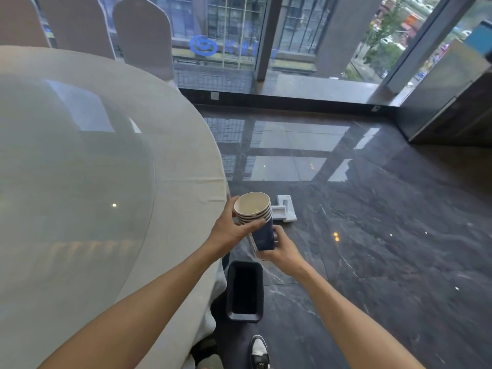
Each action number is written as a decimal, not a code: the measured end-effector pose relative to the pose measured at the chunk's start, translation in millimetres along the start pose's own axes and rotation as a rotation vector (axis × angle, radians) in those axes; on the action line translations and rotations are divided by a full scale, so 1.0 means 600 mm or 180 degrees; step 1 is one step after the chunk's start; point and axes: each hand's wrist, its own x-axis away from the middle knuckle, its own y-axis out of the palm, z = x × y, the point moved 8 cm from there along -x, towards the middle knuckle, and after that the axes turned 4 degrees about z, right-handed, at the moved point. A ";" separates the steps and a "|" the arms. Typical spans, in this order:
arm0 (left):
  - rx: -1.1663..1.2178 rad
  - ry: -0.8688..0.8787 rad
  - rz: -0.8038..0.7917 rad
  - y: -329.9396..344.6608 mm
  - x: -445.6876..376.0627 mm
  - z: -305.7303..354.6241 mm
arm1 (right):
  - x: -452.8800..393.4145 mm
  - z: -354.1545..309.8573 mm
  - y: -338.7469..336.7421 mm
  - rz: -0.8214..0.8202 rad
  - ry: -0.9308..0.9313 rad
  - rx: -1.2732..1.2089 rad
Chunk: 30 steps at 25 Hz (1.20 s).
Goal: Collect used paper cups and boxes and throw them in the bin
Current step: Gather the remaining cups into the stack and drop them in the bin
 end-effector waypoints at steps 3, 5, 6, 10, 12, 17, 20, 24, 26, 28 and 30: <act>-0.0020 -0.0073 0.0003 0.018 0.005 -0.019 | 0.002 0.026 0.006 -0.0136 0.0047 0.0118; -0.0071 -0.0175 -0.0012 0.032 0.009 -0.054 | -0.002 0.058 0.009 -0.0146 0.0276 0.0049; -0.0099 -0.0255 -0.0001 0.039 0.015 -0.075 | -0.004 0.070 0.007 -0.0086 0.0412 -0.0135; -0.0210 -0.0632 0.0057 0.065 0.036 -0.164 | -0.004 0.098 0.012 0.0005 0.0934 -0.1221; -0.0235 -0.0840 0.0059 0.086 0.034 -0.209 | -0.016 0.122 0.034 -0.0182 0.1065 -0.1505; -0.0151 -0.1535 0.0147 0.145 0.026 -0.353 | -0.078 0.238 0.090 -0.0288 0.1195 -0.1451; -0.0197 -0.1837 0.0254 0.177 0.019 -0.458 | -0.126 0.315 0.136 -0.0368 0.1267 -0.1398; -0.0164 -0.2308 0.0176 0.227 0.024 -0.609 | -0.172 0.448 0.202 -0.0409 0.1492 -0.1186; -0.0124 -0.2568 0.0129 0.251 0.040 -0.672 | -0.182 0.509 0.229 -0.0457 0.1713 -0.1125; -0.0020 -0.2890 0.0144 0.269 0.060 -0.717 | -0.185 0.556 0.250 -0.0525 0.1911 -0.1064; 0.0054 -0.3177 0.0161 0.288 0.077 -0.753 | -0.180 0.593 0.271 -0.0596 0.2086 -0.1088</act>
